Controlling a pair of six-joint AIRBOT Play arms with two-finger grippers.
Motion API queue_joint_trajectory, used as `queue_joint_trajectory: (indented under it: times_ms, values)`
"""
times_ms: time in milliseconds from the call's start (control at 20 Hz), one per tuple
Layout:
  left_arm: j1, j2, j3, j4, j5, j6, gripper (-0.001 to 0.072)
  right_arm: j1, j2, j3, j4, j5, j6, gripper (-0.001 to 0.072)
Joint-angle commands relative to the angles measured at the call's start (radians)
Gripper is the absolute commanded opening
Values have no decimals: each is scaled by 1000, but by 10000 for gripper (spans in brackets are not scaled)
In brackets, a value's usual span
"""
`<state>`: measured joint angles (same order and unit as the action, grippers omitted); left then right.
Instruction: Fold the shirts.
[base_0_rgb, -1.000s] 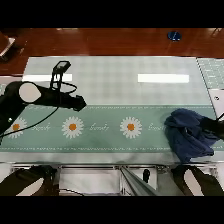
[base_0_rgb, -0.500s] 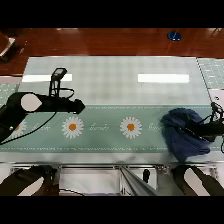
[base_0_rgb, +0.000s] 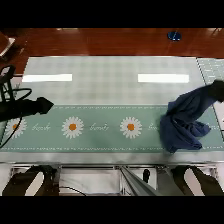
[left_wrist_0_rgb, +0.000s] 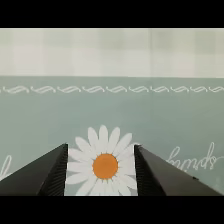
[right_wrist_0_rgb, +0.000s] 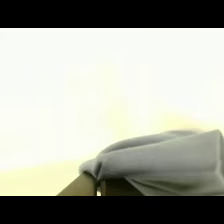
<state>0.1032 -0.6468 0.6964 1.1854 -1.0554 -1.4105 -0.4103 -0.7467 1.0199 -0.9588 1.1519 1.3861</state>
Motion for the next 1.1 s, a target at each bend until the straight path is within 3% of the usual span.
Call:
queue_joint_trajectory:
  times_ms: [0, 250, 450, 800, 1050]
  values:
    - [37, 145, -95, -85, -18, 0, 506, 132, 31, 267, 111, -27, -23, 22]
    - [37, 136, -134, -236, -8, 10, 506, 383, -34, 555, 77, -76, 27, 22]
    - [4, 120, -134, -243, 8, 15, 506, 611, -130, 666, 50, -80, 35, 22]
    - [-10, 103, -134, -242, 27, 15, 506, 1001, -351, 644, -191, -79, 139, 22]
    - [-10, 103, -134, -242, 23, 15, 506, 1124, -568, 413, -182, -163, 216, 23]
